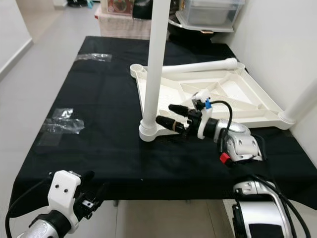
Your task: Building children table
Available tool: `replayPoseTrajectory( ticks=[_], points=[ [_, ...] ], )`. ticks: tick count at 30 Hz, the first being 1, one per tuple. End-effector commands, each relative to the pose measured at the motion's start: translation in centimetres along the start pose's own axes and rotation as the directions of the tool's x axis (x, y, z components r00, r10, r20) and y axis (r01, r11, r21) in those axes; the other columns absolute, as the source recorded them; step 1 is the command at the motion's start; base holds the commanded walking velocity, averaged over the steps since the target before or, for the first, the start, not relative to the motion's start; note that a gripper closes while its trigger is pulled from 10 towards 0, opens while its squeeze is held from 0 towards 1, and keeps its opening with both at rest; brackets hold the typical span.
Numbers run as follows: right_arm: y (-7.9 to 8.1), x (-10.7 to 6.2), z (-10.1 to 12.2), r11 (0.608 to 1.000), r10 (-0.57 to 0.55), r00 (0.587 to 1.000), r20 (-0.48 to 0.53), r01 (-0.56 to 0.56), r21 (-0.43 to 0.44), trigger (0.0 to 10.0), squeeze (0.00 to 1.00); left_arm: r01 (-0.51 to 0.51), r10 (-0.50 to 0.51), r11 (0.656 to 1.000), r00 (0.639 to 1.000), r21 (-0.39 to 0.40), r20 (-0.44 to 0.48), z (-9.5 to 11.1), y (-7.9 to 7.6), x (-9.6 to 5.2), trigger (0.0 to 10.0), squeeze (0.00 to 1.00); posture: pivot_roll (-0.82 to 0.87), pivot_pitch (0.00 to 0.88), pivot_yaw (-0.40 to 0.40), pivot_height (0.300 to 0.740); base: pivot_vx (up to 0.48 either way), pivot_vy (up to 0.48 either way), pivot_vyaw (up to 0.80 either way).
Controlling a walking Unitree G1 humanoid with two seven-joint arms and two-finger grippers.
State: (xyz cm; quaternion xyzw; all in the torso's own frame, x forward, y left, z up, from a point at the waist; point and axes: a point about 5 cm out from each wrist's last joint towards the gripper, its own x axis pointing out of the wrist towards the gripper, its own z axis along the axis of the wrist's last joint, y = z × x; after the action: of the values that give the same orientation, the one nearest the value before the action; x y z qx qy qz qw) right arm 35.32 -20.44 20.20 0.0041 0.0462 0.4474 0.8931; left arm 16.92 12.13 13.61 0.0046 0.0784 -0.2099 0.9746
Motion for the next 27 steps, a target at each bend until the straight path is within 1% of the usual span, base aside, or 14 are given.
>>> replayPoseTrajectory(
  ticks=[1, 2, 3, 5, 10, 12, 13, 14, 15, 19, 21, 27],
  points=[
    [0.0, 0.5, 0.0, 1.0, 0.0, 1.0, -0.008, 0.0, -0.021, 10.0, 0.0, 0.01, -0.01, 1.0, 1.0, 0.013, -0.021, -0.2, -0.2, -0.3, 10.0, 0.0, 0.16, 0.148, -0.098, 0.74, 0.0, 0.0, 0.0],
    [0.0, 0.5, 0.0, 1.0, 0.0, 1.0, -0.008, 0.0, -0.021, 10.0, 0.0, 0.01, -0.01, 1.0, 1.0, 0.013, -0.021, -0.2, -0.2, -0.3, 10.0, 0.0, 0.16, 0.148, -0.098, 0.74, 0.0, 0.0, 0.0],
    [0.2, 1.1, 0.6, 1.0, 0.01, 1.0, 0.029, -0.01, -0.014, 10.0, 0.0, 0.012, -0.012, 1.0, 1.0, 0.014, -0.021, -0.1, -0.3, -0.3, 10.0, 0.0, 0.17, 0.15, -0.097, 0.74, 0.0, 0.0, 0.0],
    [0.3, 1.6, 1.0, 1.0, 0.026, 0.998, 0.054, -0.025, -0.018, 10.0, 0.0, 0.013, -0.012, 1.0, 1.0, 0.013, -0.02, -0.1, -0.3, -0.4, 10.0, 0.0, 0.17, 0.15, -0.097, 0.74, 0.0, 0.0, 0.0],
    [0.4, 2.0, 1.2, 0.999, 0.034, 0.997, 0.064, -0.032, -0.021, 10.0, 0.0, 0.014, -0.013, 1.0, 1.0, 0.012, -0.022, -0.1, -0.3, -0.3, 10.0, 0.0, 0.17, 0.15, -0.097, 0.74, 0.0, 0.0, 0.0],
    [0.6, 2.5, 1.2, 0.999, 0.037, 0.997, 0.072, -0.035, -0.022, 10.0, 0.0, 0.013, -0.013, 1.0, 1.0, 0.013, -0.025, -0.2, -0.3, -0.3, 10.0, 0.0, 0.16, 0.149, -0.097, 0.74, 0.0, 0.0, 0.0],
    [0.6, 2.5, 1.2, 0.999, 0.037, 0.997, 0.072, -0.035, -0.022, 10.0, 0.0, 0.013, -0.013, 1.0, 1.0, 0.013, -0.025, -0.2, -0.3, -0.3, 10.0, 0.0, 0.16, 0.149, -0.097, 0.74, 0.0, 0.0, 0.0],
    [0.9, 3.2, 1.3, 0.999, 0.052, 0.995, 0.084, -0.051, -0.018, 10.0, 0.0, 0.012, -0.012, 1.0, 1.0, 0.012, -0.024, -0.2, -0.3, -0.3, 10.0, 0.0, 0.17, 0.148, -0.098, 0.74, 0.0, 0.0, 0.0],
    [1.1, 3.4, 1.3, 0.998, 0.065, 0.994, 0.088, -0.063, -0.024, 10.0, 0.0, 0.013, -0.012, 1.0, 1.0, 0.012, -0.024, -0.2, -0.3, -0.3, 10.0, 0.0, 0.17, 0.148, -0.098, 0.74, 0.0, 0.0, 0.0],
    [1.2, 3.8, 1.3, 0.997, 0.066, 0.994, 0.09, -0.064, -0.032, 10.0, 0.0, 0.013, -0.012, 1.0, 1.0, 0.011, -0.024, -0.2, -0.4, -0.3, 10.0, 0.0, 0.17, 0.148, -0.1, 0.74, 0.0, 0.0, 0.0],
    [1.3, 4.4, 1.4, 0.998, 0.055, 0.993, 0.102, -0.052, -0.03, 10.0, 0.0, 0.011, -0.011, 1.0, 1.0, 0.01, -0.026, -0.2, -0.4, -0.3, 10.0, 0.0, 0.17, 0.15, -0.101, 0.74, 0.0, 0.0, 0.0],
    [1.7, 5.2, 1.6, 0.997, 0.072, 0.991, 0.116, -0.069, -0.032, 10.0, 0.0, 0.011, -0.011, 1.0, 1.0, 0.008, -0.026, -0.2, -0.4, -0.3, 10.0, 0.0, 0.17, 0.149, -0.103, 0.74, 0.0, 0.0, 0.0]
  ],
)
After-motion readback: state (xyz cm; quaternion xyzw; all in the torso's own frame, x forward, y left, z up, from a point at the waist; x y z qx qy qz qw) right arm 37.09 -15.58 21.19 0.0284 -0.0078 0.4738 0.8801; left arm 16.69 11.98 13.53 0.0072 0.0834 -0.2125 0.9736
